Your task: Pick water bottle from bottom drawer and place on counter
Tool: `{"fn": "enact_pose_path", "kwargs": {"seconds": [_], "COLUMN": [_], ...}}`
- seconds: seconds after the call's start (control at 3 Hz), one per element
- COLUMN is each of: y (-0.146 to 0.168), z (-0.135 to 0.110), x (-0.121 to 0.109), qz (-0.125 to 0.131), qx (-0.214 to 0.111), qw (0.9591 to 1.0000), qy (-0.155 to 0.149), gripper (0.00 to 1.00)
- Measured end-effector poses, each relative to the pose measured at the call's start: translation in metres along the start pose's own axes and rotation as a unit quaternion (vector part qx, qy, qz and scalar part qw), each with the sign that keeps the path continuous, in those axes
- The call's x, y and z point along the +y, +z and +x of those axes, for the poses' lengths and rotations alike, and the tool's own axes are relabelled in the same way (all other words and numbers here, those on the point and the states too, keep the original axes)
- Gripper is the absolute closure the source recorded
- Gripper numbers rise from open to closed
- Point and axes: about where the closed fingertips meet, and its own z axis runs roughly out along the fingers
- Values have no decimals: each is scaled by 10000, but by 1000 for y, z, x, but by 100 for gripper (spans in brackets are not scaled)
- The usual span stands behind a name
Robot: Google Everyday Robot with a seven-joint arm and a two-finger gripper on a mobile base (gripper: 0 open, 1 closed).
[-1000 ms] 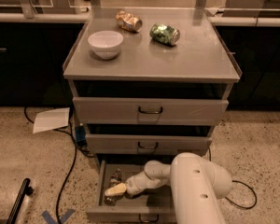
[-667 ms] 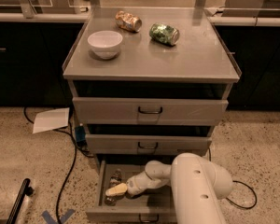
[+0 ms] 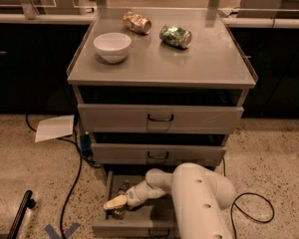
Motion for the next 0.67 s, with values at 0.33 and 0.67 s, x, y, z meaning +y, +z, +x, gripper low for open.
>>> {"fn": "enact_pose_path", "kwargs": {"seconds": [0.33, 0.67], "y": [9, 20], "z": [-7, -6], "x": [9, 4], "qz": [-13, 199], "qx": [56, 137], "qw": [10000, 9997], "qy": [-53, -26], "gripper": [0, 0]}}
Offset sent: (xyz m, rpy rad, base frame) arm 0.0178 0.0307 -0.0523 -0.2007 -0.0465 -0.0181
